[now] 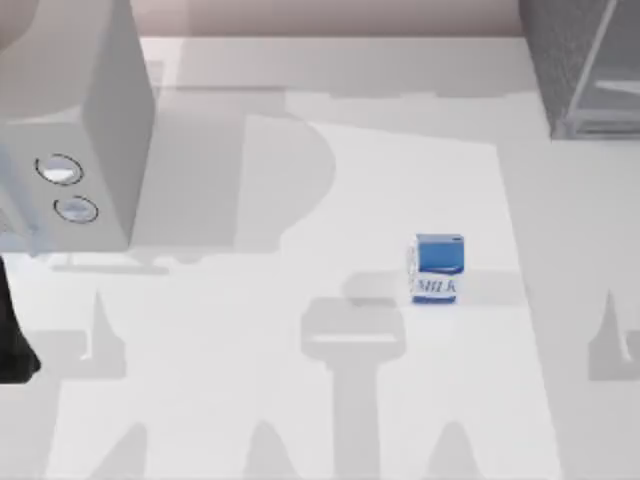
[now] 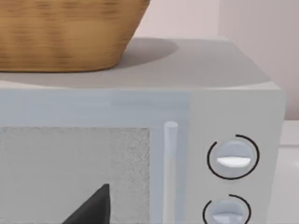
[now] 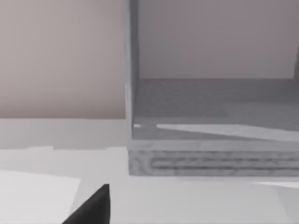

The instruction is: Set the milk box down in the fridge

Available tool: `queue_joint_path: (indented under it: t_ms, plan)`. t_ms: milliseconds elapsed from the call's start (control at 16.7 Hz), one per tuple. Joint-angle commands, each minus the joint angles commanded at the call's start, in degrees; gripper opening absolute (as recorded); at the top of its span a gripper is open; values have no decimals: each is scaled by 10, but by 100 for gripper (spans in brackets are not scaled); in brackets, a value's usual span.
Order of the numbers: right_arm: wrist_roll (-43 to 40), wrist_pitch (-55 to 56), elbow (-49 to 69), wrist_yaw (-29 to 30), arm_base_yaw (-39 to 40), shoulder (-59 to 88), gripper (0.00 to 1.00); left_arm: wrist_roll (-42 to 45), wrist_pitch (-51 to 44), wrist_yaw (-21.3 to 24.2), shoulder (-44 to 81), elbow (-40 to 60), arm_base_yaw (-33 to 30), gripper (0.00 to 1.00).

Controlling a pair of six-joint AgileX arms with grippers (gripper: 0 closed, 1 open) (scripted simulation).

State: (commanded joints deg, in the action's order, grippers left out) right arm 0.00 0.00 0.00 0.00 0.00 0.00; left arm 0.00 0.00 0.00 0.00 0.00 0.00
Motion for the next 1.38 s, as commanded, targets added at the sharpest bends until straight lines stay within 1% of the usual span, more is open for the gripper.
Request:
queue_joint_path:
  t_ms: [180, 300, 420, 600, 900, 1380]
  plan:
    - [0, 4, 2, 1, 2, 5, 100, 0, 0, 0, 0, 0, 0, 100]
    - [-1, 27, 11, 10, 14, 29, 100, 0, 0, 0, 0, 0, 0, 100]
    - [-2, 67, 26, 26, 35, 75, 100, 0, 0, 0, 0, 0, 0, 100]
    - [-3, 155, 57, 65, 79, 182, 100, 0, 0, 0, 0, 0, 0, 100]
    - [-6, 357, 125, 163, 178, 437, 100, 0, 0, 0, 0, 0, 0, 100]
    - [-2, 731, 241, 354, 358, 931, 100, 0, 0, 0, 0, 0, 0, 100]
